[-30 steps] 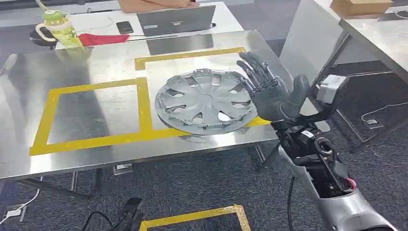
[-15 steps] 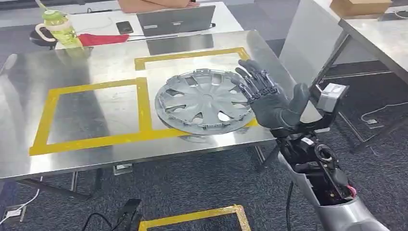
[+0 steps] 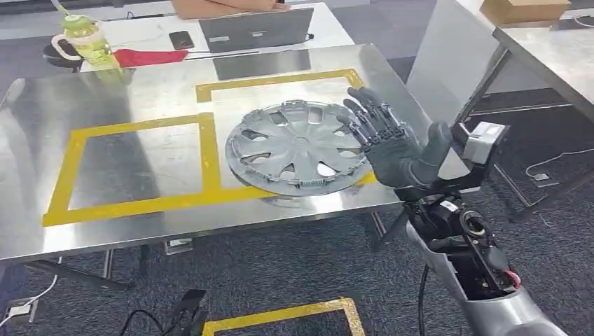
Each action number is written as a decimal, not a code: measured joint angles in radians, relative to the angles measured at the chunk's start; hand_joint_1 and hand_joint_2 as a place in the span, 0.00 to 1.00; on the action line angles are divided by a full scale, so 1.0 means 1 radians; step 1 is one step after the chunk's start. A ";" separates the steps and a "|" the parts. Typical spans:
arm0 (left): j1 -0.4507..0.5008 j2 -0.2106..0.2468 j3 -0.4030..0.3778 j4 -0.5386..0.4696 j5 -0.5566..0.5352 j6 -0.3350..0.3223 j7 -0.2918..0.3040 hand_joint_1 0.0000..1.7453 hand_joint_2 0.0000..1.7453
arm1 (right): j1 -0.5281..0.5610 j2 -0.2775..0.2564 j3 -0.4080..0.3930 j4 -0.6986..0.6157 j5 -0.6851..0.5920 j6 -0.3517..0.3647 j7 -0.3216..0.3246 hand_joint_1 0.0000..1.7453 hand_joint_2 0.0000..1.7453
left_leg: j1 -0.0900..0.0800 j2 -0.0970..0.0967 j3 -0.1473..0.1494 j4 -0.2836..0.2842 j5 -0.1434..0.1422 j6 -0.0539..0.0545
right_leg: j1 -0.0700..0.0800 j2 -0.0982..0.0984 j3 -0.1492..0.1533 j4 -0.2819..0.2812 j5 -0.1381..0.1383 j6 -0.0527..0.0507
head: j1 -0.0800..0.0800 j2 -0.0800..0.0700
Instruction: Take the parts from the cabinet and place them on the table.
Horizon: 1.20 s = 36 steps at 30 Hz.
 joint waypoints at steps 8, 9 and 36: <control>0.000 -0.001 0.000 0.000 0.000 0.000 0.000 0.00 0.00 | 0.000 0.000 0.000 0.000 0.000 0.001 0.000 0.00 0.00 | 0.000 0.000 0.000 0.000 0.000 0.000 | 0.000 0.000 0.000 0.000 0.000 0.000 | 0.000 0.000; 0.000 -0.001 0.000 0.000 0.002 0.000 0.000 0.00 0.00 | 0.000 0.000 0.000 0.000 0.000 0.002 0.000 0.00 0.00 | 0.000 0.000 0.000 0.000 0.000 0.000 | 0.000 0.000 0.000 0.000 0.000 0.000 | 0.000 0.000; 0.003 -0.003 0.000 0.000 0.021 -0.009 0.014 0.00 0.00 | 0.001 0.000 0.000 0.000 -0.016 0.029 -0.011 0.00 0.00 | -0.004 0.000 -0.001 0.010 -0.008 0.011 | -0.004 0.000 0.004 0.000 -0.003 0.008 | -0.001 0.000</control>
